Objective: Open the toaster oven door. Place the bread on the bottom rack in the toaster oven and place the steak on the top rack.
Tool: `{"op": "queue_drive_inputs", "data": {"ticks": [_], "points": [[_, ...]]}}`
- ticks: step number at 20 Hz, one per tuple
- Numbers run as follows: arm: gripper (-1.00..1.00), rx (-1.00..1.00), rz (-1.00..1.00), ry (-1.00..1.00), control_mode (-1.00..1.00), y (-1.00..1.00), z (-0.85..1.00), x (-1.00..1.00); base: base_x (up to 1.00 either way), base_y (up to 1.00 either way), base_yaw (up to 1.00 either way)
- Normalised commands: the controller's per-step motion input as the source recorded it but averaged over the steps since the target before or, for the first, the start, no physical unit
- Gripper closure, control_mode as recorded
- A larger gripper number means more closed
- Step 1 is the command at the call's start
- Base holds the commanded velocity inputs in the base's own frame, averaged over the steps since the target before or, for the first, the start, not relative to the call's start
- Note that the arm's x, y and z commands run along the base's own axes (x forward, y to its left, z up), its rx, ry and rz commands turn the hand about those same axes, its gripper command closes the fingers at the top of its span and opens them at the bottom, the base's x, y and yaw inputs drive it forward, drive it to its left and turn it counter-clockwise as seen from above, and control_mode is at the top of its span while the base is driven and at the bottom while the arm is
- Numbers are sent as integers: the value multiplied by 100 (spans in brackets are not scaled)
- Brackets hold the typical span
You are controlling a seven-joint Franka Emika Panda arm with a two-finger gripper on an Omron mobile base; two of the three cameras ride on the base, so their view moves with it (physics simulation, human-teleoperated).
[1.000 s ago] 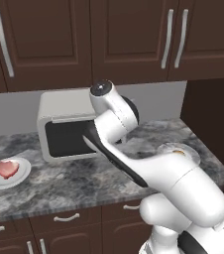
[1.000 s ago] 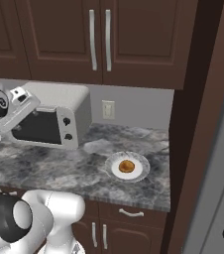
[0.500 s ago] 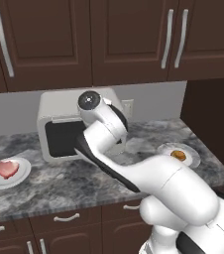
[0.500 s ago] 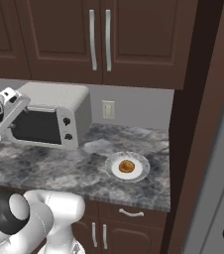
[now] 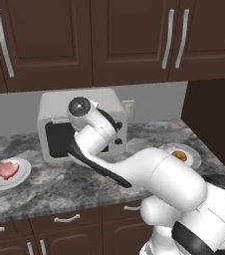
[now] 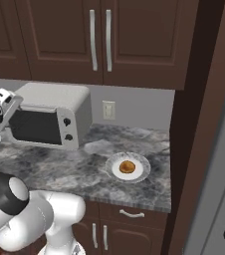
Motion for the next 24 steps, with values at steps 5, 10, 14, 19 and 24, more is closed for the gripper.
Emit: {"op": "queue_drive_inputs", "data": {"ticks": [5,10,14,19,24], "points": [[-100,-15,4,-1,-100,37,-9,25,0,0,0],[-100,-14,3,0,-100,12,0,15,0,0,0],[-100,-5,4,3,-100,1,0,19,0,0,0],[-100,0,2,8,-100,-2,-2,23,0,0,0],[-100,0,3,6,-100,-2,-7,22,0,0,0]]}}
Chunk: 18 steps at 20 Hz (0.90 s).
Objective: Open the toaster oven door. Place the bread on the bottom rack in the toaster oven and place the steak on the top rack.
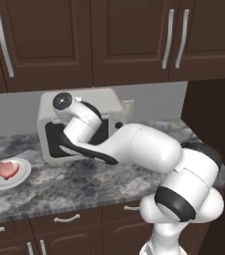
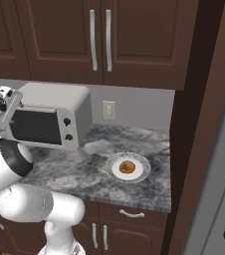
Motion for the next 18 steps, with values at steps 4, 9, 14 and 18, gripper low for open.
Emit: {"op": "queue_drive_inputs", "data": {"ticks": [4,9,14,18], "points": [[-100,-2,8,5,-100,-2,-14,23,0,0,0],[-100,0,11,4,-100,0,-13,22,0,0,0],[-100,-1,12,4,-100,0,-11,25,0,0,0],[-100,-3,4,3,-100,3,-10,19,0,0,0]]}}
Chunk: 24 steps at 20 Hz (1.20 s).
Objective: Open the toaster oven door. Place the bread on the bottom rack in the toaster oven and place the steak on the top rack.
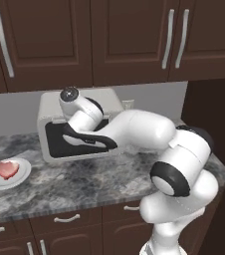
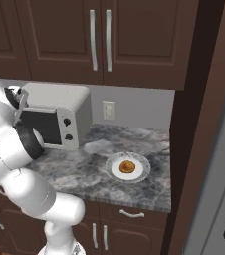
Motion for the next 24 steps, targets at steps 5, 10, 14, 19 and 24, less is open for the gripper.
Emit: {"op": "queue_drive_inputs", "data": {"ticks": [5,10,14,19,24], "points": [[-100,-6,0,1,-100,9,-13,14,0,0,0],[-100,-5,0,3,-100,9,-18,12,0,0,0],[-100,-5,-1,8,-100,9,-34,-4,0,0,0],[-100,-5,-5,11,-100,8,-46,-10,0,0,0],[-100,0,-4,14,-100,4,-44,-12,0,0,0]]}}
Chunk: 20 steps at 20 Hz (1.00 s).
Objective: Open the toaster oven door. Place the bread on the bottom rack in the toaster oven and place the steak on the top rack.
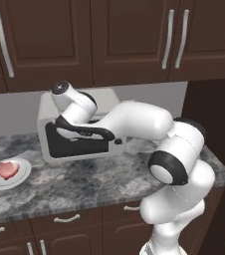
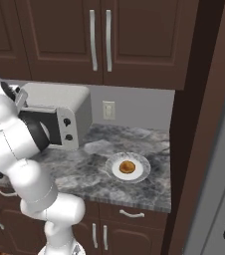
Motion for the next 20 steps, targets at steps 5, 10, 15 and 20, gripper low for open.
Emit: {"op": "queue_drive_inputs", "data": {"ticks": [5,10,15,20], "points": [[-100,0,-3,9,-100,9,-53,-32,0,0,0],[-100,0,-4,1,-100,10,-55,-41,0,0,0],[-100,0,-4,0,-100,9,-34,-53,0,0,0],[-100,0,-5,-2,-100,3,-18,-68,0,0,0]]}}
